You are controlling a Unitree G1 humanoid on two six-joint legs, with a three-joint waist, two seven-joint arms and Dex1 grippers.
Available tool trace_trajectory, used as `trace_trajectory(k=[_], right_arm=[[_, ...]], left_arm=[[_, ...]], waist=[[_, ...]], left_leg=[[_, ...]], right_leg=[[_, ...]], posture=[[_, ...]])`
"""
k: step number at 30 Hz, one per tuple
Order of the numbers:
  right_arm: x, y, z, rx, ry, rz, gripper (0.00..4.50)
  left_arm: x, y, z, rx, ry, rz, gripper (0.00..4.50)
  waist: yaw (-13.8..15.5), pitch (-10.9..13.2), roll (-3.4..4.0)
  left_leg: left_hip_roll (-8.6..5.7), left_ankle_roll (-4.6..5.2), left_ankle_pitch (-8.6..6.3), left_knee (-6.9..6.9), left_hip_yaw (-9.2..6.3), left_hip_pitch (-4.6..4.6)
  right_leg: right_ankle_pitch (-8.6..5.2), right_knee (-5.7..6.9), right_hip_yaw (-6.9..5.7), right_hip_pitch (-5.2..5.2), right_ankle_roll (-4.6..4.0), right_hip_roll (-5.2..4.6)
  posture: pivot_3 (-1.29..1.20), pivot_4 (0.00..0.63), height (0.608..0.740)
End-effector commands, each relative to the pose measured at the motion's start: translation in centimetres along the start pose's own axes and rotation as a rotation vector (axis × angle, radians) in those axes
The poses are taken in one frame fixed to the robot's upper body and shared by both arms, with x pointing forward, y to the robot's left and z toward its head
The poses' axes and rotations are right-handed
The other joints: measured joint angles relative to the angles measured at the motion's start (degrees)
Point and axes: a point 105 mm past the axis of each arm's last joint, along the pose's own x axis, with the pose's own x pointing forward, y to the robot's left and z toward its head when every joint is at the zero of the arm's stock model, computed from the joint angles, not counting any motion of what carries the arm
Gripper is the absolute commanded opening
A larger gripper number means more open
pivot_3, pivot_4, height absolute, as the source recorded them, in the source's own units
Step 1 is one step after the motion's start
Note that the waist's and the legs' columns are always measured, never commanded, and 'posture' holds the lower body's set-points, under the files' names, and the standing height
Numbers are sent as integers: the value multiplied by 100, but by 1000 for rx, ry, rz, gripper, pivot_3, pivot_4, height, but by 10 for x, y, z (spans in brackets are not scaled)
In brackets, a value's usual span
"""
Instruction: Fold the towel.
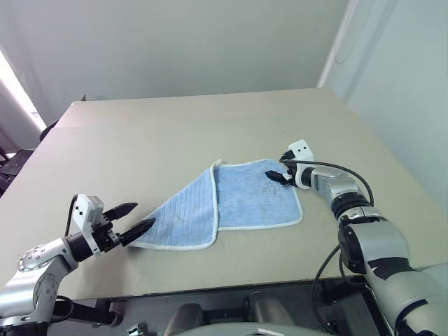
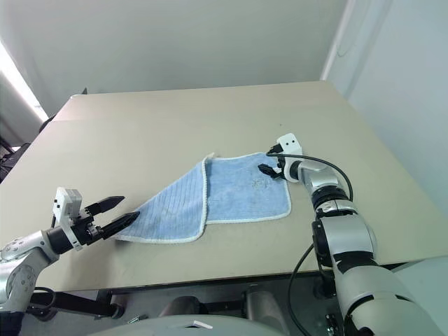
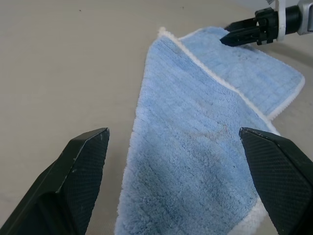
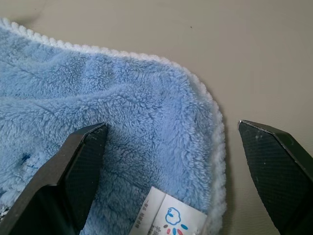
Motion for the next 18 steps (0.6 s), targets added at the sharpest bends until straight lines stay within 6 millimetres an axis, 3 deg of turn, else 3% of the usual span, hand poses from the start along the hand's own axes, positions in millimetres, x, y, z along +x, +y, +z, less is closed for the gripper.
trace_trajectory(k=[1,6,18], right_arm=[[5,6,7,5,2,10,4455],[8,10,13,68,2,14,4455],[11,11,28,59,-51,-10,272]], left_arm=[[-1,-2,11,56,-24,-2,4500],[-3,0,12,59,-25,7,4500],[-3,-2,17,83,-23,2,4500]], waist=[[-14,0,0],[-31,-1,0],[-140,-1,1]], left_leg=[[0,0,0,0,0,1],[0,0,0,0,-2,2],[0,-1,0,-1,-4,-2]], right_leg=[[0,3,0,-1,1,0],[2,5,0,0,-1,1],[3,6,-1,-6,0,0]], posture=[[0,0,740],[0,0,740],[0,0,740]])
